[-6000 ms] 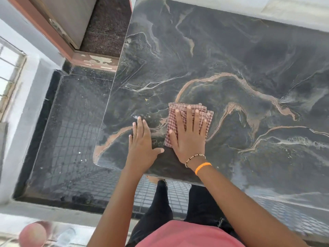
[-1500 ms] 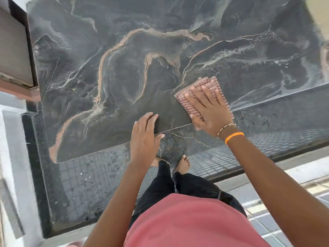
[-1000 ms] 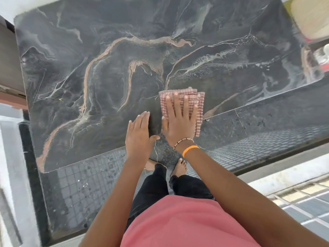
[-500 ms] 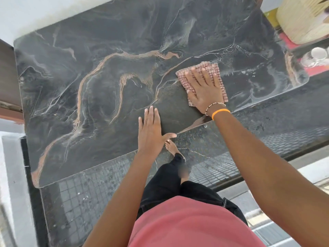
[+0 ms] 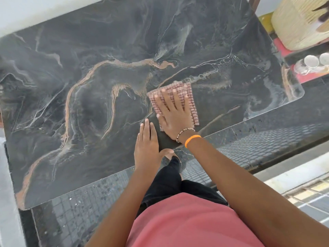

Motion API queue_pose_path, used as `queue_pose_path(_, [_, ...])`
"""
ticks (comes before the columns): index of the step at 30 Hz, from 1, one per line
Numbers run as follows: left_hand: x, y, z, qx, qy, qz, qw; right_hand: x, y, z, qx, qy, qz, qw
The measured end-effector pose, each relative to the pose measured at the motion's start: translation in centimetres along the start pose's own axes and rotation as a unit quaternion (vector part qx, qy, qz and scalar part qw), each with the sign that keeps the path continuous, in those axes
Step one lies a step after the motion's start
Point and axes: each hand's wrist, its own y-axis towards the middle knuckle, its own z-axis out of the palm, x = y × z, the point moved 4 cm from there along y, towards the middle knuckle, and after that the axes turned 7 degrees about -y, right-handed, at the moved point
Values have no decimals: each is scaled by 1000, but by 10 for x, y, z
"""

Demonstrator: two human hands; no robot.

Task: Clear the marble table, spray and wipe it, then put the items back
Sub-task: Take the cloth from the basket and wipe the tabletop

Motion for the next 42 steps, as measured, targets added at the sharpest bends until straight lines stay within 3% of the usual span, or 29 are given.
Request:
queue_pose_path(3, [-3, 2, -5, -5, 7, -6, 1000, 15, 40, -7, 29, -27, -144, 989])
queue_pose_path(6, [-13, 21, -15, -9, -1, -5, 1000, -8, 71, -17, 24, -55, -160, 985])
queue_pose_path(11, [-31, 84, -36, 13, 39, 34, 999, -99, 92, -35, -8, -48, 5, 999])
queue_pose_path(16, [-45, 120, -41, 61, 9, 51, 997, -204, 56, -45, -12, -28, 177, 984])
queue_pose_path(21, [-43, 124, -40, 77, -3, 52, 996, -185, 26, -37, -5, 2, 263, 965])
queue_pose_path(23, [-44, 124, -41, 84, -5, 46, 995, -153, 30, -34, 7, 0, 226, 974])
queue_pose_path(26, [-48, 124, -40, 97, 2, 42, 994, -106, 51, -30, 21, -20, 105, 994])
queue_pose_path(30, [-46, 126, -41, 94, 9, 39, 995, -70, 117, -33, 10, -38, -10, 999])
queue_pose_path(37, [-74, 123, -45, 61, -55, 2, 997, -84, 178, -51, -11, -44, -50, 998])
queue_pose_path(42, [-127, 129, -33, 74, -72, 33, 994, -159, 176, -62, -31, -29, 15, 999])
